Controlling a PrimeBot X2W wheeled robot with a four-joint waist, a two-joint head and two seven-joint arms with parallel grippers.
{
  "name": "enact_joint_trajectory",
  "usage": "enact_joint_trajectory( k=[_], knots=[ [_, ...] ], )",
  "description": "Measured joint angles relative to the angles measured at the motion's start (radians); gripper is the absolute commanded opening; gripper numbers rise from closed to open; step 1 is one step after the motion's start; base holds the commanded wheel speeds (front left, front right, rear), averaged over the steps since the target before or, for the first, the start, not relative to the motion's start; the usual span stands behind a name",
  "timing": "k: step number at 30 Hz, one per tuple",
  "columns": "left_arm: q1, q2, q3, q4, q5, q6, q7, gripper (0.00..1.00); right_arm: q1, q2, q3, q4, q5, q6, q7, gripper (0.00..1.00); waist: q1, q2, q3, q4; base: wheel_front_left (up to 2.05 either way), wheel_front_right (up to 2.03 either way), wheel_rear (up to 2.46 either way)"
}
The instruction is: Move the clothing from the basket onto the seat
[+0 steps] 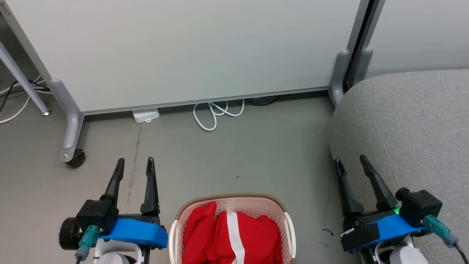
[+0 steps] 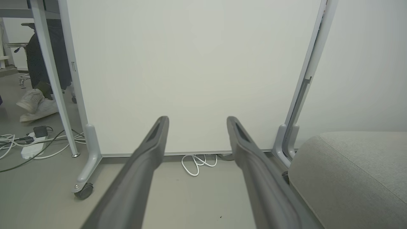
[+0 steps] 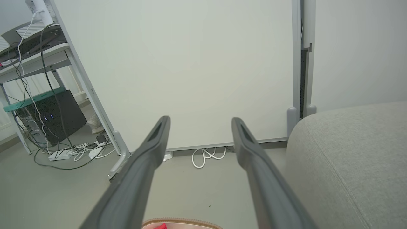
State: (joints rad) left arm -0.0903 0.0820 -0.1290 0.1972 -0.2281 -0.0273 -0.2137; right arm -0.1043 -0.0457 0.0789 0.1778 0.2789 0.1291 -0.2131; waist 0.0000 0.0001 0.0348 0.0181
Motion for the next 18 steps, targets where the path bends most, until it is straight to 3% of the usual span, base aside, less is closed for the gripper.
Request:
enact_joint_trajectory(
  k=[18],
  knots=[
    [-0.005, -0.011, -0.007, 0.011, 0.109, -0.017, -0.035, 1.00, -0.001, -0.001, -0.005, 0.007, -0.135, 0.000, -0.035, 1.00, 0.0000, 0.0000, -0.004, 0.008, 0.00, 0.00, 0.00]
  ],
)
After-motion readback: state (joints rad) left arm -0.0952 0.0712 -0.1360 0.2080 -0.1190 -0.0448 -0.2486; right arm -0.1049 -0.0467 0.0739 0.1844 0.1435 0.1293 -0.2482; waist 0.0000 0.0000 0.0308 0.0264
